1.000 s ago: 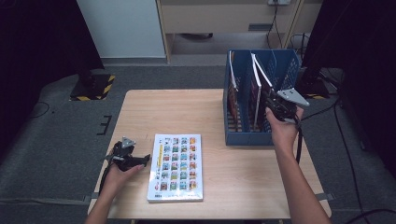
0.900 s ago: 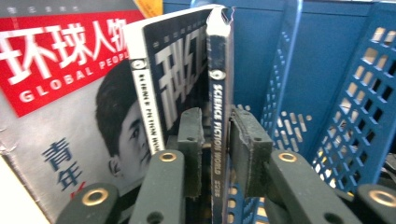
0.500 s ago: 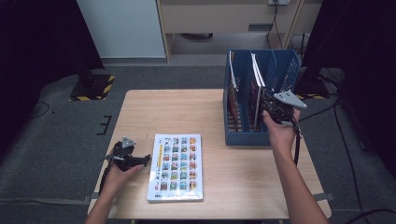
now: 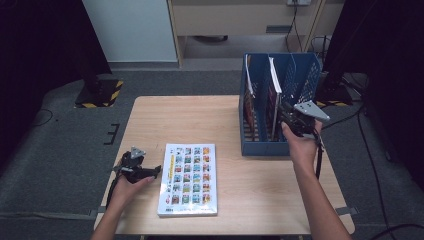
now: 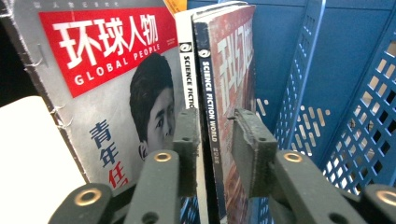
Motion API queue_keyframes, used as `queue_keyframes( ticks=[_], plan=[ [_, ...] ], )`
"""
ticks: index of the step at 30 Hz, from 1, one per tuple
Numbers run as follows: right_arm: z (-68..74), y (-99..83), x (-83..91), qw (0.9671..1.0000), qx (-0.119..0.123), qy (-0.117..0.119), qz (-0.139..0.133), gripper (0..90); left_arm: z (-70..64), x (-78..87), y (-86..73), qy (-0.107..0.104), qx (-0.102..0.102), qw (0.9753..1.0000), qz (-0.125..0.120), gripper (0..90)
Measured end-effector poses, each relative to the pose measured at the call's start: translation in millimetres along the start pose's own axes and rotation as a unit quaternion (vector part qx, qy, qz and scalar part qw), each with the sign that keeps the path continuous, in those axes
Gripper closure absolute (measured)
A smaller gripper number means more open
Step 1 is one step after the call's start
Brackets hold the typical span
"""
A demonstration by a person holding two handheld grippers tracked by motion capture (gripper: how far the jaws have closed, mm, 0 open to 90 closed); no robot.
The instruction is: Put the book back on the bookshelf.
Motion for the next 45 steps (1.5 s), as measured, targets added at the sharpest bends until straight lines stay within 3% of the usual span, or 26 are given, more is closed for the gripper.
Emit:
queue_keyframes(
  ticks=[6,26,45],
  plan=[
    [1.1,-3.4,-2.2,1.0000,0.004,0.000,0.000,58.7,-0.3,0.1,-0.1,-0.003,-0.002,1.0000,0.000,0.0],
    [9.2,-9.3,13.8,0.9996,-0.011,0.026,-0.001,44.1,-0.5,0.2,-0.2,-0.006,-0.001,1.0000,-0.001,0.0],
    [55.3,-19.6,23.9,0.9968,-0.006,0.079,0.006,28.3,-0.5,0.4,-0.4,-0.007,-0.002,1.0000,-0.001,0.0]
  ],
)
Point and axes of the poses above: each handheld gripper's, and its own axes: x roughly backward along the jaws, y roughly out of its top, z roughly to its left, the point moved 4 cm from there along -x, roughly forward along the jaws, and after that the axes turned 6 degrees about -x, right-handed, at the moved point
